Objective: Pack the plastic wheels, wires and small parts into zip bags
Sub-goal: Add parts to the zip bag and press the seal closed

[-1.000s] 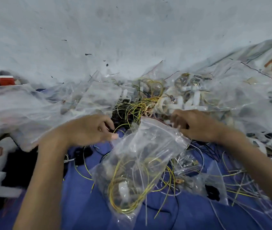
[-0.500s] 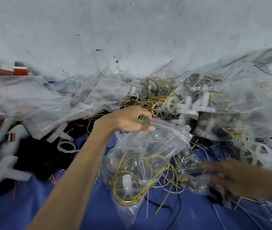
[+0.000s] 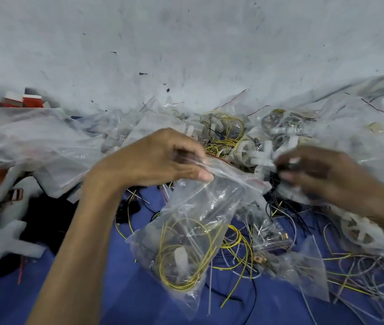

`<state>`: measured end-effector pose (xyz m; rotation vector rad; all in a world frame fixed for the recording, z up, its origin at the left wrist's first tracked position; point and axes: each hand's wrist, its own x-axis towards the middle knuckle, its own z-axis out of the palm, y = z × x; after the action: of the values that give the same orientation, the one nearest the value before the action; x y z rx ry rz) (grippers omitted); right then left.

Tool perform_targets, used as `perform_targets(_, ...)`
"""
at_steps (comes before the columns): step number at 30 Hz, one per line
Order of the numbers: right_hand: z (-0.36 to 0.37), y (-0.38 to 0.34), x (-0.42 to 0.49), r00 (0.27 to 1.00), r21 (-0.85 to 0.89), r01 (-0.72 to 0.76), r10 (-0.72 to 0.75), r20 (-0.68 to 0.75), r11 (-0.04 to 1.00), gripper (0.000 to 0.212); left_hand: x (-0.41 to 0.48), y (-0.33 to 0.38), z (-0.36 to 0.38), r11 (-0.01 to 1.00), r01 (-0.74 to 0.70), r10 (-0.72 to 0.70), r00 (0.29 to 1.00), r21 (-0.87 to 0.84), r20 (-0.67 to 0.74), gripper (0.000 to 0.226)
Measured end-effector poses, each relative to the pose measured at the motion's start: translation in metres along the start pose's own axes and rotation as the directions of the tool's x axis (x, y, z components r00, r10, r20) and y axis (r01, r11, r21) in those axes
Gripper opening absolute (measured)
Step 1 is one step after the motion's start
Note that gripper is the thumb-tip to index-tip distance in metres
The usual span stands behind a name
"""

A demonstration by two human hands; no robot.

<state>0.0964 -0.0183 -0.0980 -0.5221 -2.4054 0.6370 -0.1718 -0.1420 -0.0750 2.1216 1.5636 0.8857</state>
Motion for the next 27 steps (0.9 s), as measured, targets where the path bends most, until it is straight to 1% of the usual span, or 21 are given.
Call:
perform_targets(1,0.006,-0.013,0.014,0.997,0.211,0.042,-0.027,-0.074,0.976,0.018,0.002,0.002,0.002,1.000,-0.015,0.015,0.999,0.001,0.034,0.033)
perform_targets(2,0.014,-0.025,0.026,0.992,0.362,0.082,-0.042,-0.117,0.929,0.019,0.003,0.004,0.005,1.000,-0.029,0.029,0.998,0.000,0.054,0.036)
perform_targets(3,0.024,-0.035,0.038,0.992,0.418,0.096,-0.053,-0.113,0.903,0.018,0.005,0.005,0.006,0.999,-0.037,0.038,0.997,-0.006,0.060,0.038)
perform_targets(4,0.034,-0.043,0.047,0.996,0.390,0.079,-0.061,-0.058,0.918,0.017,0.006,0.005,0.008,0.999,-0.041,0.042,0.997,-0.017,0.057,0.038)
perform_targets(6,0.052,-0.052,0.059,0.990,0.222,0.012,-0.043,0.136,0.975,0.014,0.006,0.005,0.008,0.999,-0.042,0.043,0.998,-0.025,0.040,0.038)
perform_targets(7,0.058,-0.053,0.063,0.977,0.191,-0.020,-0.021,0.210,0.981,0.019,0.005,0.004,0.007,0.999,-0.042,0.043,0.999,-0.023,0.031,0.038)
perform_targets(8,0.061,-0.055,0.064,0.966,0.193,-0.058,0.006,0.260,0.980,0.031,0.003,0.002,0.005,0.999,-0.043,0.044,0.999,-0.031,0.021,0.036)
perform_targets(9,0.062,-0.058,0.063,0.951,0.189,-0.101,0.039,0.307,0.977,0.051,0.001,0.001,0.003,0.998,-0.045,0.045,0.999,-0.044,0.006,0.031)
perform_targets(11,0.062,-0.058,0.057,0.903,0.078,-0.201,0.153,0.402,0.977,0.093,-0.001,0.000,-0.001,0.997,-0.068,0.067,0.998,-0.033,-0.019,0.026)
perform_targets(12,0.063,-0.056,0.055,0.876,0.004,-0.255,0.229,0.424,0.967,0.101,-0.001,0.000,-0.002,0.997,-0.079,0.078,0.997,-0.018,-0.026,0.025)
perform_targets(13,0.063,-0.055,0.053,0.861,-0.046,-0.283,0.274,0.429,0.958,0.099,-0.001,0.001,-0.003,0.997,-0.081,0.081,0.996,-0.002,-0.037,0.024)
perform_targets(15,0.062,-0.061,0.050,0.861,-0.039,-0.280,0.269,0.432,0.959,0.075,-0.003,0.001,-0.005,0.998,-0.057,0.059,0.995,0.023,-0.086,0.024)
perform_targets(16,0.061,-0.060,0.050,0.876,-0.021,-0.259,0.244,0.415,0.966,0.069,-0.003,0.000,-0.006,0.999,-0.039,0.042,0.992,0.029,-0.117,0.026)
perform_targets(18,0.057,-0.049,0.052,0.923,0.057,-0.136,0.106,0.370,0.989,0.062,-0.006,-0.005,-0.009,0.999,-0.014,0.020,0.985,0.034,-0.172,0.033)
perform_targets(20,0.052,-0.039,0.052,0.929,0.110,-0.077,0.031,0.368,0.991,0.041,-0.009,-0.009,-0.012,0.998,0.010,0.004,0.975,0.062,-0.221,0.036)
perform_targets(22,0.049,-0.031,0.051,0.933,0.047,-0.025,0.006,0.361,0.999,0.022,-0.010,-0.013,-0.014,0.988,0.057,-0.016,0.961,0.142,-0.275,0.038)
perform_targets(23,0.050,-0.029,0.052,0.947,-0.003,0.019,-0.017,0.322,1.000,0.017,-0.010,-0.015,-0.014,0.982,0.075,-0.018,0.951,0.173,-0.309,0.036)
perform_targets(24,0.050,-0.028,0.055,0.970,-0.048,0.075,-0.061,0.235,0.996,0.016,-0.010,-0.014,-0.015,0.976,0.074,0.003,0.936,0.204,-0.353,0.034)
perform_targets(25,0.051,-0.029,0.058,0.986,-0.098,0.143,-0.134,0.099,0.985,0.015,-0.011,-0.011,-0.017,0.970,0.045,0.062,0.906,0.240,-0.418,0.032)
perform_targets(26,0.052,-0.032,0.060,0.972,-0.171,0.214,-0.227,-0.063,0.962,0.014,-0.011,-0.008,-0.019,0.957,-0.012,0.160,0.853,0.288,-0.497,0.030)
perform_targets(27,0.054,-0.036,0.063,0.918,-0.265,0.267,-0.328,-0.223,0.927,0.013,-0.011,-0.005,-0.022,0.935,-0.073,0.270,0.782,0.348,-0.561,0.025)
